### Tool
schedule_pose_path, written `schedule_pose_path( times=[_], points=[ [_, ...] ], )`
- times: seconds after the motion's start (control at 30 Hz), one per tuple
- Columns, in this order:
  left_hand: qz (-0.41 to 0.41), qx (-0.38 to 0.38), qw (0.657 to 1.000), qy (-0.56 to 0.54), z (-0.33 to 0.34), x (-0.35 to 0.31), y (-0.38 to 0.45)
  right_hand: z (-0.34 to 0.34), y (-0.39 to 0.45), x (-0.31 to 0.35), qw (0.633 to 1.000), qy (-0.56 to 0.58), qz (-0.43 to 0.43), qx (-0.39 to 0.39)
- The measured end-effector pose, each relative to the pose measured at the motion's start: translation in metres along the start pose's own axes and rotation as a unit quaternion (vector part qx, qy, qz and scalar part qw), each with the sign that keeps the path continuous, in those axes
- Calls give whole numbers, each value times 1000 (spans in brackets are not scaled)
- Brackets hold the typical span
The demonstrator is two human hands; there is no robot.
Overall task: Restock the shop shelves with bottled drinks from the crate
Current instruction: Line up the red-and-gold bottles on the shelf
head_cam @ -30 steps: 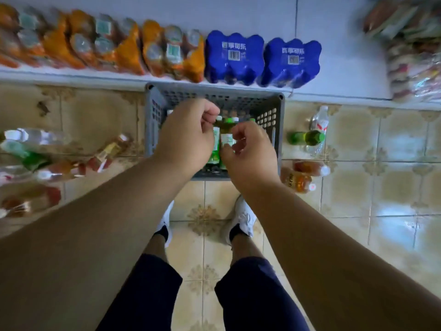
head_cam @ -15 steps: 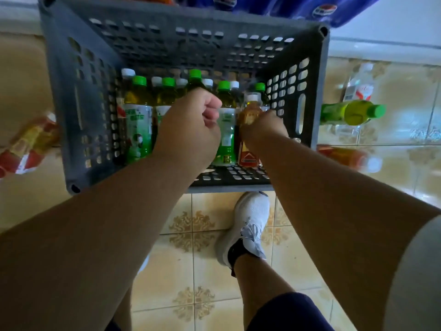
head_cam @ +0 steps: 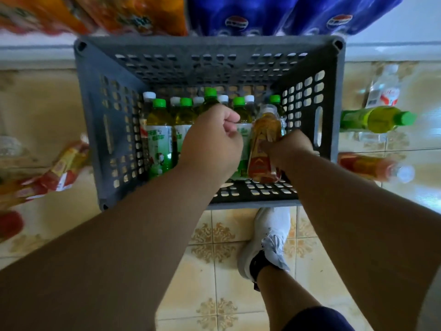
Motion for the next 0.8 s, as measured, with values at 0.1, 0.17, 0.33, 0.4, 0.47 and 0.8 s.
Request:
schedule_pose_path(
  times=[0.1, 0.17, 0.33, 0.4, 0.47, 0.8],
  points=[
    [-81, 23, 996, -11, -8, -5, -9, -12, -44, 9, 995, 91, 17, 49],
    [-132, 27, 991, -17, -22, -13, -16, -21, -86, 25, 980, 175, -2, 99],
    [-260, 9, 953, -155, -86, -44, -47, -47, -212, 79, 933, 291, -104, 184],
    [-268, 27, 934, -235, -111, -60, -66, -61, -257, 101, 919, 319, -139, 185],
    [-266, 13, 913, -310, -149, -81, -95, -79, -302, 123, 915, 318, -175, 173],
    [-101, -100, 916, -375, -371, -219, -267, -196, -567, 220, 876, 273, -376, 128]
  ],
)
Point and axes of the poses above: each hand's wrist, its own y-axis towards the middle knuckle, its own z-axis out of the palm, x = y × z, the point moved 7 cm from there along y, towards the middle knuckle, and after that the axes turned 6 degrees about y, right-handed, at the moved point
